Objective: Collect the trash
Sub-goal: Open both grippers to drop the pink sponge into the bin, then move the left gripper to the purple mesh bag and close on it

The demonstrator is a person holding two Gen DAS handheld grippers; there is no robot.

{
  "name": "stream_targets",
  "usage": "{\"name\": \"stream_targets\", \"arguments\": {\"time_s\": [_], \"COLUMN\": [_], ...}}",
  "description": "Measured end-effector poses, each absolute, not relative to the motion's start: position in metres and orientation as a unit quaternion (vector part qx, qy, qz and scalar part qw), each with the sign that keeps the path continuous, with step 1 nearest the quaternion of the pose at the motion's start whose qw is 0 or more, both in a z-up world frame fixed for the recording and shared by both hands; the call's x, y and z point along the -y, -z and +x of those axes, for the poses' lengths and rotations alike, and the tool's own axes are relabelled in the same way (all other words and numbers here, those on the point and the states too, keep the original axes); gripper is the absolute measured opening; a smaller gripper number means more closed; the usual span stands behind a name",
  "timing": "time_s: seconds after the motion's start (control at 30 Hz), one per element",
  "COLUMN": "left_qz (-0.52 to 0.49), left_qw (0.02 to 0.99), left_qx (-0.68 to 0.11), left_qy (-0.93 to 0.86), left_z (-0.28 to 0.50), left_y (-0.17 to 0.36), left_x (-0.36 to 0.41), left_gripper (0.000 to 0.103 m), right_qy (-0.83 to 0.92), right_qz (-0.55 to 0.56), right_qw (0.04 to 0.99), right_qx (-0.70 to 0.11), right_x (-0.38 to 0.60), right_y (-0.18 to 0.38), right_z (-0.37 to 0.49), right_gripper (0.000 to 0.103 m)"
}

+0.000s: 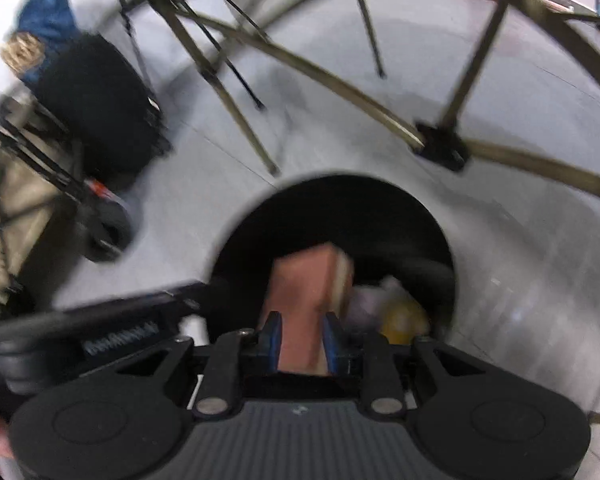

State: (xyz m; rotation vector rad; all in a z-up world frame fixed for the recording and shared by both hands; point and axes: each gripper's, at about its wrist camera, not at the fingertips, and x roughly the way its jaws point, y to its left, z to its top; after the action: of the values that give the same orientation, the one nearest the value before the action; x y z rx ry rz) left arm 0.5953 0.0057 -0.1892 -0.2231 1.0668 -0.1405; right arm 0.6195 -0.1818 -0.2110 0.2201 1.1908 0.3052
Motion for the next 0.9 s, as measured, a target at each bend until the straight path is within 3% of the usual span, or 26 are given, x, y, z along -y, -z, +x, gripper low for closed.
{"name": "stream_targets", "arguments": {"time_s": [0.2, 0.3, 0.53, 0.77, 0.9], "left_qz": [-0.046, -0.016, 0.061, 0.062, 0.033], "left_qw": [0.867, 0.876, 0.906, 0.935, 0.945], "left_qx": [-0.492, -0.478, -0.415, -0.341, -0.309], "left_qy": [0.064, 0.065, 0.062, 0.076, 0.096], "left_z": [0.59, 0.587, 0.568, 0.544, 0.538], "left_y": [0.182, 0.174, 0.138, 0.097, 0.073], "left_x": [-0.001, 0.002, 0.012, 0.011, 0.018], "left_gripper": [0.045, 0.047, 0.063, 0.074, 0.074], "right_qy": [-0.147, -0.153, -0.175, -0.214, -0.198], "right_qz": [0.095, 0.082, 0.048, 0.045, 0.088], "right_qw": [0.809, 0.814, 0.84, 0.873, 0.919], "right_qx": [-0.561, -0.554, -0.512, -0.436, -0.328], "right_x": [0.185, 0.181, 0.174, 0.192, 0.239], "right_y": [0.209, 0.204, 0.171, 0.11, 0.053], "right_z": [0.619, 0.617, 0.599, 0.564, 0.538], "right_gripper": [0.025, 0.029, 0.03, 0.031, 0.032]}}
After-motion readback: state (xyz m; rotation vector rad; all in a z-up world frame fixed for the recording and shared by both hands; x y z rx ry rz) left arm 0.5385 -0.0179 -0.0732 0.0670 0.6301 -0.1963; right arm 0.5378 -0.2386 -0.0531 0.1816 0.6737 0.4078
